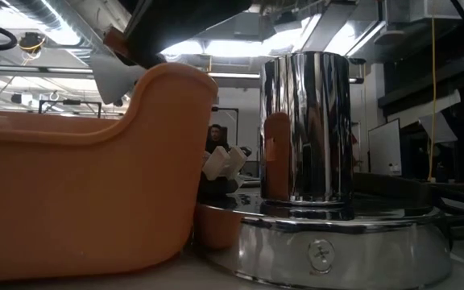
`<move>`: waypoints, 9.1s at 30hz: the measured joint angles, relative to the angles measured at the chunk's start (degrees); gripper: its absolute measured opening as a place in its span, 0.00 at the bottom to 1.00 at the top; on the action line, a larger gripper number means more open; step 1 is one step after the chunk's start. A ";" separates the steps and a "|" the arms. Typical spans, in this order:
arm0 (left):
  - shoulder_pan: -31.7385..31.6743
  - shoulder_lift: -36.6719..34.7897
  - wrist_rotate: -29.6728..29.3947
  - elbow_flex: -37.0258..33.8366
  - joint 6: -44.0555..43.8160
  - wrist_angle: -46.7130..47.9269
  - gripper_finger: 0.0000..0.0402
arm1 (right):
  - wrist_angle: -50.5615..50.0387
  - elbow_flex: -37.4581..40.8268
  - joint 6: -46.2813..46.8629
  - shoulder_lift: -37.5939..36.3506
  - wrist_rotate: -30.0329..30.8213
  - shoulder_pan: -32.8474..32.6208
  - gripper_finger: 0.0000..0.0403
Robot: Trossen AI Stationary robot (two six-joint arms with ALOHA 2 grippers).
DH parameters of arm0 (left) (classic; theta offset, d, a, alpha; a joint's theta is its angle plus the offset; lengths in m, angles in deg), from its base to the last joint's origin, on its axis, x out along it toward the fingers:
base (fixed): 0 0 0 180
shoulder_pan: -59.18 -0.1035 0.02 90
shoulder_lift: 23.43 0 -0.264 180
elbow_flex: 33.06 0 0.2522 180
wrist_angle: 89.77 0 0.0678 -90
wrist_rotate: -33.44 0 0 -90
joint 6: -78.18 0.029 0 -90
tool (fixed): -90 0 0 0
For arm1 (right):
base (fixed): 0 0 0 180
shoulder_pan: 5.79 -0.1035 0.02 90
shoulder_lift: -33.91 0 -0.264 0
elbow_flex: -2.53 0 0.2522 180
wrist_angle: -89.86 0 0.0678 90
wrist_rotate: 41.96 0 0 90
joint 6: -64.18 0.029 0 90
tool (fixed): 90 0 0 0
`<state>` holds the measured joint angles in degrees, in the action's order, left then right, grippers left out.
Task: Sort batteries
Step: Put the black battery into the orange bin, then put the white battery into the yellow bin
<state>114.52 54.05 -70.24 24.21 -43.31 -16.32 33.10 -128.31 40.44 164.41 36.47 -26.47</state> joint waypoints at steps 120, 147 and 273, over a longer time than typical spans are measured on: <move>6.56 -5.41 13.77 -10.67 -2.42 -50.39 0.33 | -27.55 0.04 -1.76 -4.68 -3.06 31.91 0.33; 1.72 -16.54 -9.10 -10.71 47.12 -57.17 0.27 | -17.63 0.04 2.98 -4.66 -4.45 29.87 0.33; -13.83 11.59 5.42 -10.57 100.52 -56.50 0.17 | -6.98 0.02 38.42 -4.63 15.47 3.39 0.33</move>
<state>100.69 65.65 -64.81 13.64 57.21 -72.83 26.12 -128.29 78.86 159.77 51.94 -23.09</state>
